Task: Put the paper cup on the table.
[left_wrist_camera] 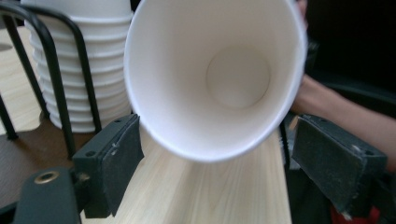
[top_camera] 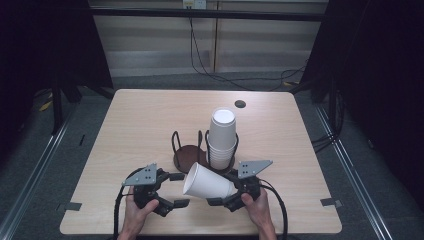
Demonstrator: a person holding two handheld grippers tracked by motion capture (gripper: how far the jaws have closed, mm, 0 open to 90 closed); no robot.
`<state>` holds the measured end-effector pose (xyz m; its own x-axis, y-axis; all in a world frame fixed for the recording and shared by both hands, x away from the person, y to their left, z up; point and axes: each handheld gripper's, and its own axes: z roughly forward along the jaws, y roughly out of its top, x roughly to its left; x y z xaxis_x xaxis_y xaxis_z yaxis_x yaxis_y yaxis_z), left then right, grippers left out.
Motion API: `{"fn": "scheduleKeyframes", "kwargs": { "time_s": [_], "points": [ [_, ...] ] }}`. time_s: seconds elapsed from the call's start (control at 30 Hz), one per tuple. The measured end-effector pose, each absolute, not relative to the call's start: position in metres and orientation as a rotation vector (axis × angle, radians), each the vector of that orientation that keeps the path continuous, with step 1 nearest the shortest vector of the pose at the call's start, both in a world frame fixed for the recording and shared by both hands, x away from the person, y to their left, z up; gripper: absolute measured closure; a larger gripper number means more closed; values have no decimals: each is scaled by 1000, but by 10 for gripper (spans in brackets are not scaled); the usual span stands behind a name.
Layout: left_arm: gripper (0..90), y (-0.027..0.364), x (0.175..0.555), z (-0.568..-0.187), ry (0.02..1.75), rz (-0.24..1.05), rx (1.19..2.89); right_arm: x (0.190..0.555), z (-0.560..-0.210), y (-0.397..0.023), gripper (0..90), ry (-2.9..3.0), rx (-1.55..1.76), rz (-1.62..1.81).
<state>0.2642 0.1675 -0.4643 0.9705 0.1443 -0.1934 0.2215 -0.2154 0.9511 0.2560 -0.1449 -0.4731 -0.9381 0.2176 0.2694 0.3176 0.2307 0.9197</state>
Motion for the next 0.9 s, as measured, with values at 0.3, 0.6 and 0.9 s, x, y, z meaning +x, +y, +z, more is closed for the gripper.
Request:
{"fn": "scheduleKeyframes", "kwargs": {
  "time_s": [0.3, 0.6, 0.9],
  "points": [
    [140, 172, 268, -460, 296, -42, 1707, 256, -473, -139, 229, -2410, -512, -1814],
    [0, 169, 272, -460, 319, -59, 1709, 256, -472, -134, 230, -2416, -488, -1796],
    [0, 156, 274, -459, 282, -79, 1771, 256, -472, -129, 231, -2418, -464, -1784]
  ]
}}
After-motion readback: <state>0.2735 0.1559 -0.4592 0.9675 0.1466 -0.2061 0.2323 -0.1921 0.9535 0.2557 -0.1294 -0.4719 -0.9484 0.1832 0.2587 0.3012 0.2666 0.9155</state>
